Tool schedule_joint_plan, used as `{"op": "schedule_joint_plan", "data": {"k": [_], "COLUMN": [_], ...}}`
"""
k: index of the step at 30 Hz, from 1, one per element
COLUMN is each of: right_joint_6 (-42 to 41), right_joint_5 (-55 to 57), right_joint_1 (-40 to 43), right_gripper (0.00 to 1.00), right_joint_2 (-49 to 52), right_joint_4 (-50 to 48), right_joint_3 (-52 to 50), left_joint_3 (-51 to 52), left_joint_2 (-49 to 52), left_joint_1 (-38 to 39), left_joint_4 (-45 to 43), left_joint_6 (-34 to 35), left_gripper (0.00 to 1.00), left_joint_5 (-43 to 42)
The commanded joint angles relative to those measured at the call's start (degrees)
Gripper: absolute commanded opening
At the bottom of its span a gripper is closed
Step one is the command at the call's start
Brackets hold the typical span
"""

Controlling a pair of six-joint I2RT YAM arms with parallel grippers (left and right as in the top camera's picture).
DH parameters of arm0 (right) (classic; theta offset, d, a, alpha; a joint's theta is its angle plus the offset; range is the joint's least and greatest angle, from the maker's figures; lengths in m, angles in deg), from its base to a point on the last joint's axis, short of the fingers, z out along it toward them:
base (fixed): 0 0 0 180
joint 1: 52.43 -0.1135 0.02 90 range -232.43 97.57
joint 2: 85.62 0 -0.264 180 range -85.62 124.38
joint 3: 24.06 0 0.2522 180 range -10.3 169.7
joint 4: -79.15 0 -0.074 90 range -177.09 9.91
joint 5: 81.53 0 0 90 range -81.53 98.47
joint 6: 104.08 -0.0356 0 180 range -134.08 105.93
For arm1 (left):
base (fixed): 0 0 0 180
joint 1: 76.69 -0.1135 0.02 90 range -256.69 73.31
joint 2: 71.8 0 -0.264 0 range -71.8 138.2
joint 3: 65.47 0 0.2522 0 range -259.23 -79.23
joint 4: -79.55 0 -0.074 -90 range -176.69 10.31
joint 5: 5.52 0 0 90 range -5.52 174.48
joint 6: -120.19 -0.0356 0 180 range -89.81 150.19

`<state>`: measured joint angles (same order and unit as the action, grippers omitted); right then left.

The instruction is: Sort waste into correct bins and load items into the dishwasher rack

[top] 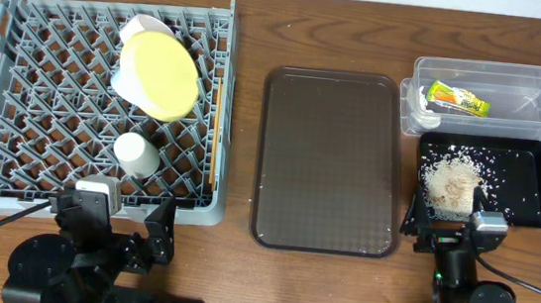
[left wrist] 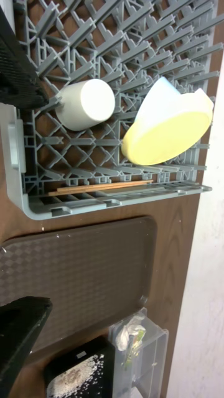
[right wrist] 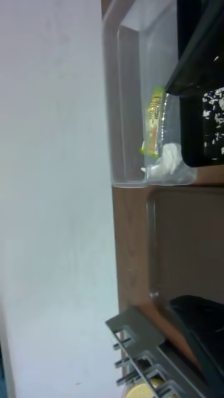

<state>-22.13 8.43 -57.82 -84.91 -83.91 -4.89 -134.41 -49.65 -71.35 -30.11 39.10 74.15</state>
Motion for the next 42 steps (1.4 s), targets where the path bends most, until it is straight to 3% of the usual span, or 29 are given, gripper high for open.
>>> {"op": "schedule_joint_plan", "data": {"k": [1, 40, 42], "right_joint_6": [0.4, 2.6, 2.6], "right_joint_5": [1.3, 0.5, 0.5], "right_joint_1": [0.3, 0.4, 0.4], "right_gripper": [0.99, 0.99, 0.99], "right_joint_2": [-0.4, 0.1, 0.1], "right_joint_4": [-0.5, 1.0, 1.0], "right_joint_3": [-3.9, -5.1, -5.1], "left_joint_3": [0.2, 0.2, 0.6], "left_joint_2": [-0.2, -0.2, -0.5], "left_joint_1": [-0.2, -0.2, -0.2], "left_joint_4": [-0.1, 0.3, 1.1], "left_joint_6": [-1.0, -1.0, -3.3], "left_gripper": [0.97, 0.97, 0.97], "left_joint_5": [0.5, 0.5, 3.1]}}
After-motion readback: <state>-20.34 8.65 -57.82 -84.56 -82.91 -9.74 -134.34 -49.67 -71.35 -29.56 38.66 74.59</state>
